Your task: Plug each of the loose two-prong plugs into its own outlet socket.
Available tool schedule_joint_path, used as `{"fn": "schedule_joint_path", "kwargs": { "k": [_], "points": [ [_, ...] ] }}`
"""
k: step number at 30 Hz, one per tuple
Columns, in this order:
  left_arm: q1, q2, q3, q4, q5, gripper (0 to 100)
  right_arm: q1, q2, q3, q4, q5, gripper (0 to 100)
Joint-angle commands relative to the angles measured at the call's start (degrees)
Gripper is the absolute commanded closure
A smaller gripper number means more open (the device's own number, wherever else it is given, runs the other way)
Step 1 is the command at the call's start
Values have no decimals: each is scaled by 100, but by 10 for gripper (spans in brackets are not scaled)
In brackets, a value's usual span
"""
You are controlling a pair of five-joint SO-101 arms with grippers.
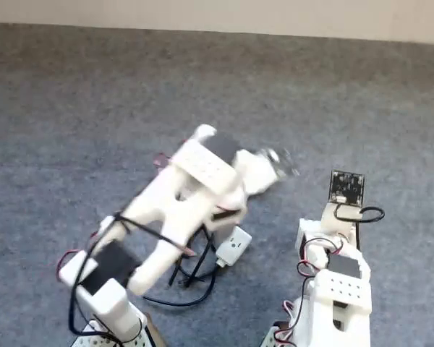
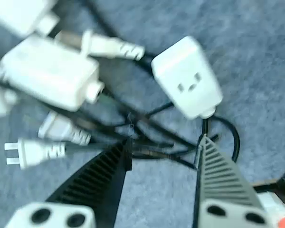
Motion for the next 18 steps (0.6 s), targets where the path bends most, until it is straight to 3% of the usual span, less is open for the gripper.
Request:
{"fn": "schedule_joint_path", "kwargs": {
  "k": [1, 12, 18],
  "points": [
    [453, 154, 48, -571, 88, 774, 48, -514, 92, -154, -44, 943],
    [1385, 215, 936, -1442, 651, 775, -215, -708, 268, -154, 299, 943],
    [998, 224, 1675, -1969, 721, 776, -215, -708, 268, -154, 299, 943]
  ]
}}
